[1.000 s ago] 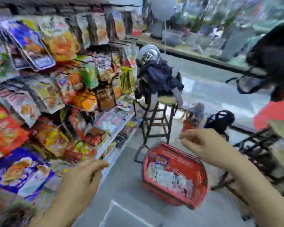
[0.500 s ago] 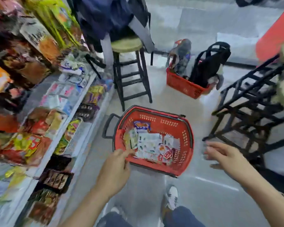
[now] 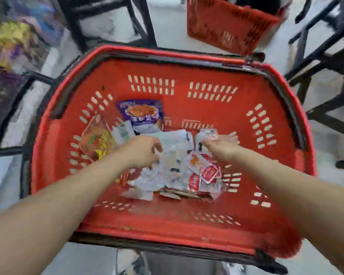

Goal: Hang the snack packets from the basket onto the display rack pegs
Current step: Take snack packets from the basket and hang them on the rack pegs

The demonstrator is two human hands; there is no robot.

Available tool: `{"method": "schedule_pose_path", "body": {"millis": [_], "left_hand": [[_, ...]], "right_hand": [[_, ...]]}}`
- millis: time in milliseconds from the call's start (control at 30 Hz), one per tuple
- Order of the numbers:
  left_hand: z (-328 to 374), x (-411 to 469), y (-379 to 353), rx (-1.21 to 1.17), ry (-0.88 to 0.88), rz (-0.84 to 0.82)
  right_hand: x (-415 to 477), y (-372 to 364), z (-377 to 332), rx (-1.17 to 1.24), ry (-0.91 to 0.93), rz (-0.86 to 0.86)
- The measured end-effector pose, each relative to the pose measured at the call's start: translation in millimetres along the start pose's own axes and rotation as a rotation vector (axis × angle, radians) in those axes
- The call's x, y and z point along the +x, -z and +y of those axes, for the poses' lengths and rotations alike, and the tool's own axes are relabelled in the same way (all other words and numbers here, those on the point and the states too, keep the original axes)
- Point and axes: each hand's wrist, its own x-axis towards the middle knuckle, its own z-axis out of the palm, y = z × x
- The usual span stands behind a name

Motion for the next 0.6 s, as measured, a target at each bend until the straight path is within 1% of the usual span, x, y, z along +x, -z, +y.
{"method": "schedule_pose_path", "body": {"millis": [67, 100, 167, 233, 300, 367, 400, 467, 500, 600], "left_hand": [[-5, 25, -19, 0.090, -0.035, -0.090], [-8, 35, -27, 0.132, -0.059, -0.112], [-10, 46, -39, 0.152, -0.103, -0.163], [-13, 47, -43, 0.090, -0.105, -0.198], [-17, 47, -44, 0.041, -0.098, -0.128], [-21, 44, -49, 0.016, -0.067, -0.043], [-24, 41, -54, 0.032, -0.043, -0.040], [-32, 33, -66, 0.122, 0.017, -0.105], [-35, 29, -72, 0.168, 0.048, -0.161], [-41, 24, -92, 0.236, 0.092, -0.342]], "right_hand": [[35, -12, 17, -0.225, -0.060, -0.044], [49, -15, 24, -0.296, -0.074, -0.044], [75, -22, 42, -0.334, -0.099, -0.036], [92, -34, 54, -0.353, -0.107, -0.061], [100, -51, 67, -0.334, -0.127, -0.037], [105, -67, 84, -0.327, -0.187, 0.085], [108, -73, 91, -0.334, -0.194, 0.147], [115, -82, 101, -0.354, -0.187, 0.212], [116, -85, 103, -0.332, -0.170, 0.205], [113, -88, 89, -0.062, -0.106, 0.121]]}}
